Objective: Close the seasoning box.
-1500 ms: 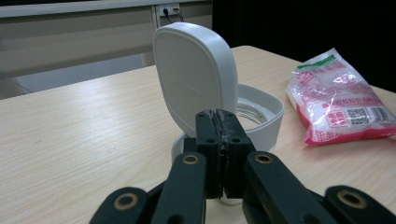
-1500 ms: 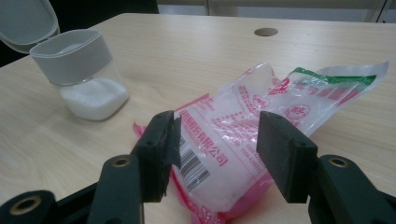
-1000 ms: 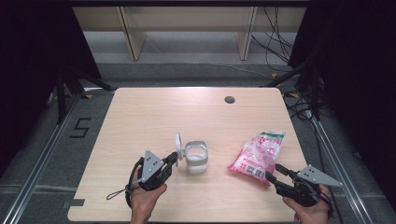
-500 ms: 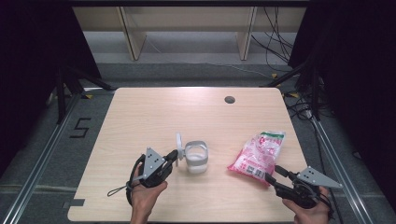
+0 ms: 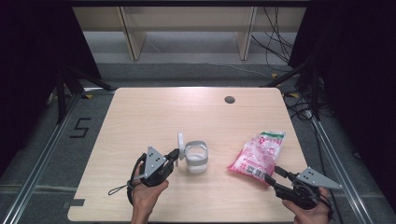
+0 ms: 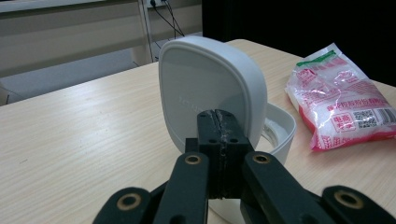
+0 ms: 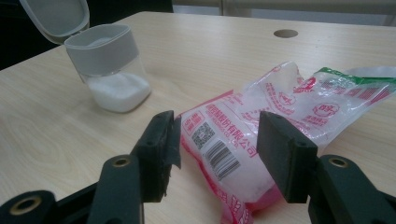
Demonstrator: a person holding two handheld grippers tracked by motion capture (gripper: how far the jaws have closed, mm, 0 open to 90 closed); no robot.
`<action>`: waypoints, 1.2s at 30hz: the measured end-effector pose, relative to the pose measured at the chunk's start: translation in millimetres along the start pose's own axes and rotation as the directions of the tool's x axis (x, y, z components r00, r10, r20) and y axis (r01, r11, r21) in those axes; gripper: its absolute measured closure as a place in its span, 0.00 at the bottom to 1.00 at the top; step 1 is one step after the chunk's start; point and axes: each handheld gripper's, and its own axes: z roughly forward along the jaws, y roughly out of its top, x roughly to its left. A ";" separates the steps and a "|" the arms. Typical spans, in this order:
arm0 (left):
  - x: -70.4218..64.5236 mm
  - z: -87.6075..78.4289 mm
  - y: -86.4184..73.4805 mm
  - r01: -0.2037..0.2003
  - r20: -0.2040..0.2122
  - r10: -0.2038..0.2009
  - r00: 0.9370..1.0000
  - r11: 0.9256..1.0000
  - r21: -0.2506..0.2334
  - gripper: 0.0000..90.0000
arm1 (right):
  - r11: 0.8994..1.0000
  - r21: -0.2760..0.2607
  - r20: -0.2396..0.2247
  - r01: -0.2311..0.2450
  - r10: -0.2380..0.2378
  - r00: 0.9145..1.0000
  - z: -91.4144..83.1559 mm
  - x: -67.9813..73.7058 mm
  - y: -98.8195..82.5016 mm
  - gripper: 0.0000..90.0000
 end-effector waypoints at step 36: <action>-13.6 2.2 27.7 0.011 0.070 -0.015 0.997 0.999 0.053 0.44 | 1.000 0.006 -0.011 -0.004 0.004 1.000 -1.4 -1.5 -3.5 0.50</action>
